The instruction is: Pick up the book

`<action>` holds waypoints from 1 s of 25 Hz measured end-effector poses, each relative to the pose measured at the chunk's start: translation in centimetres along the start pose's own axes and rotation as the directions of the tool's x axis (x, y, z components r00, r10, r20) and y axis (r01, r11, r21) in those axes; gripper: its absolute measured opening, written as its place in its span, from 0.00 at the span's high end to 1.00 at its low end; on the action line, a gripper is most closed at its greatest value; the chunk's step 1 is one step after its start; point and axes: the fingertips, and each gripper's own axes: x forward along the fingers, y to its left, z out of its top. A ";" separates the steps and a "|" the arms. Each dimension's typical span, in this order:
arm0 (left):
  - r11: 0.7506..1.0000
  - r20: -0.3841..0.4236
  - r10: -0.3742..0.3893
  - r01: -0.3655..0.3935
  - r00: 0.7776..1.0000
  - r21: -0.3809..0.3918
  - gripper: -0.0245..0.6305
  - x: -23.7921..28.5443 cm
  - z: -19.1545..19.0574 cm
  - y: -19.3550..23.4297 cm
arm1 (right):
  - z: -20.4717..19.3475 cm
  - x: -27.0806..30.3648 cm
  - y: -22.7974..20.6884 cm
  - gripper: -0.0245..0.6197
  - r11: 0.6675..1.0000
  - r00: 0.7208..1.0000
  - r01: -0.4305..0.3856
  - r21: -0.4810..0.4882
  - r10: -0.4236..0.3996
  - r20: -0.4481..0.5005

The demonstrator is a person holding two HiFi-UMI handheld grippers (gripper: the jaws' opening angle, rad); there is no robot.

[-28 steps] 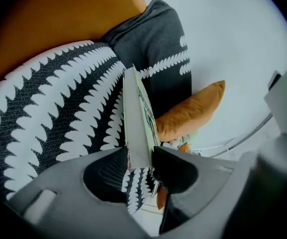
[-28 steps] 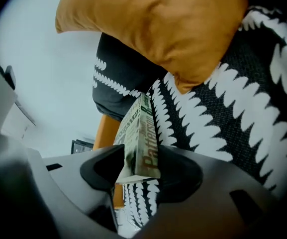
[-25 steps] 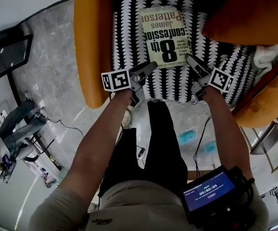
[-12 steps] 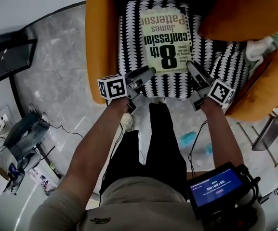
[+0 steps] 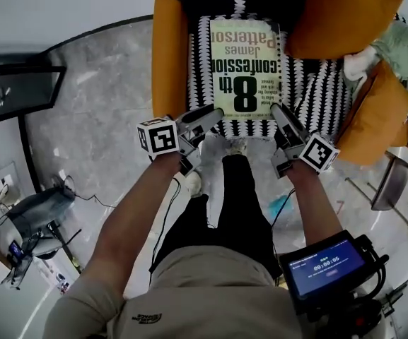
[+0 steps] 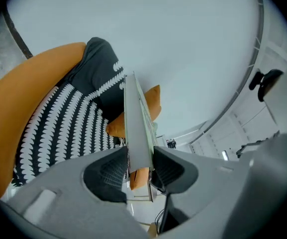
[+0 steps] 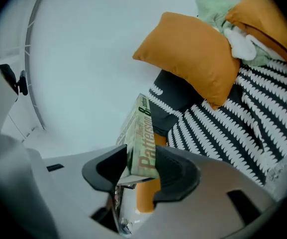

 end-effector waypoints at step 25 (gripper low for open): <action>0.991 0.078 0.075 -0.083 0.994 0.106 0.71 -1.5 0.1 -1.1 | -1.3 0.0 -0.6 0.68 0.985 0.987 -0.162 0.063 0.161 0.017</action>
